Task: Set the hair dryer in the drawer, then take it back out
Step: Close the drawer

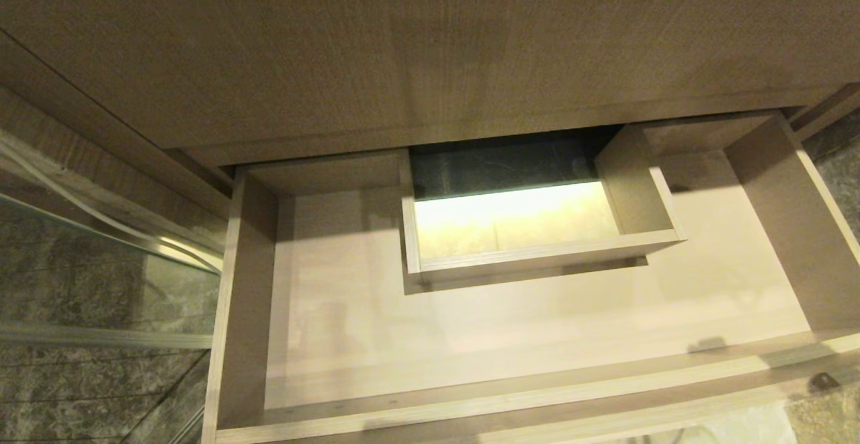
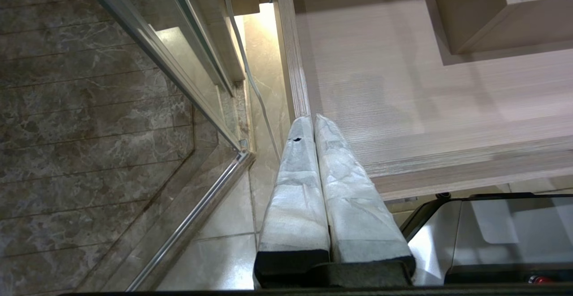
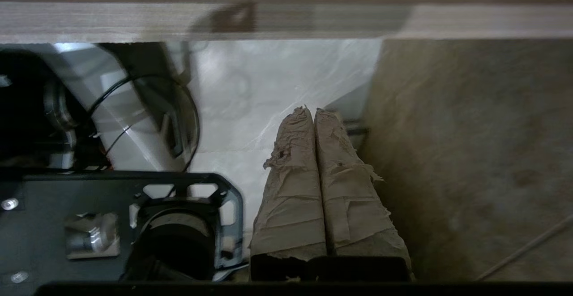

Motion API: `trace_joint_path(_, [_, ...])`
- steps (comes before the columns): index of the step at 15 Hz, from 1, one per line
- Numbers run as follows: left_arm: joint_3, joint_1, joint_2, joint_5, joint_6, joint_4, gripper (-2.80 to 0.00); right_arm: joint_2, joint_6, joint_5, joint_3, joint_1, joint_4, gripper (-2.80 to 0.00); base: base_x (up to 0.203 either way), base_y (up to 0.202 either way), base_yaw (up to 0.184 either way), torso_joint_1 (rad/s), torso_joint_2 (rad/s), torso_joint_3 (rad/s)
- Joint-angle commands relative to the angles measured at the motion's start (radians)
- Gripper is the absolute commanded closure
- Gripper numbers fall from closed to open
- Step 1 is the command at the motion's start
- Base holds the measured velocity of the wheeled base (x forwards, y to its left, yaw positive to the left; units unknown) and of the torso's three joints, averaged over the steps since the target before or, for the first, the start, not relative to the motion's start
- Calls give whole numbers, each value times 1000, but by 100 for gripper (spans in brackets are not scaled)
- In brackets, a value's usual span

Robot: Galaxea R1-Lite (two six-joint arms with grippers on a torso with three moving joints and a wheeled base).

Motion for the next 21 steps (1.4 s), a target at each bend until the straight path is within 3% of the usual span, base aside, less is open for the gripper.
trace_joint_path(1, [0, 0, 0, 0, 0, 0, 0, 97, 5, -52, 42, 1, 8, 0, 0, 0, 0, 32, 11, 37])
trace_joint_path(4, [0, -1, 0, 0, 0, 0, 0, 171, 7, -149, 64, 3, 5, 0, 0, 0, 0, 11, 6, 20])
trace_joint_path(8, [0, 0, 0, 0, 0, 0, 0, 271, 6, -189, 66, 20, -12, 0, 0, 0, 0, 0, 0, 0])
trace_joint_path(15, [0, -1, 0, 0, 0, 0, 0, 409, 12, -192, 74, 84, -211, 0, 0, 0, 0, 0, 0, 0])
trace_joint_path(21, [0, 0, 0, 0, 0, 0, 0, 423, 12, -187, 62, 91, -289, 0, 0, 0, 0, 0, 0, 0])
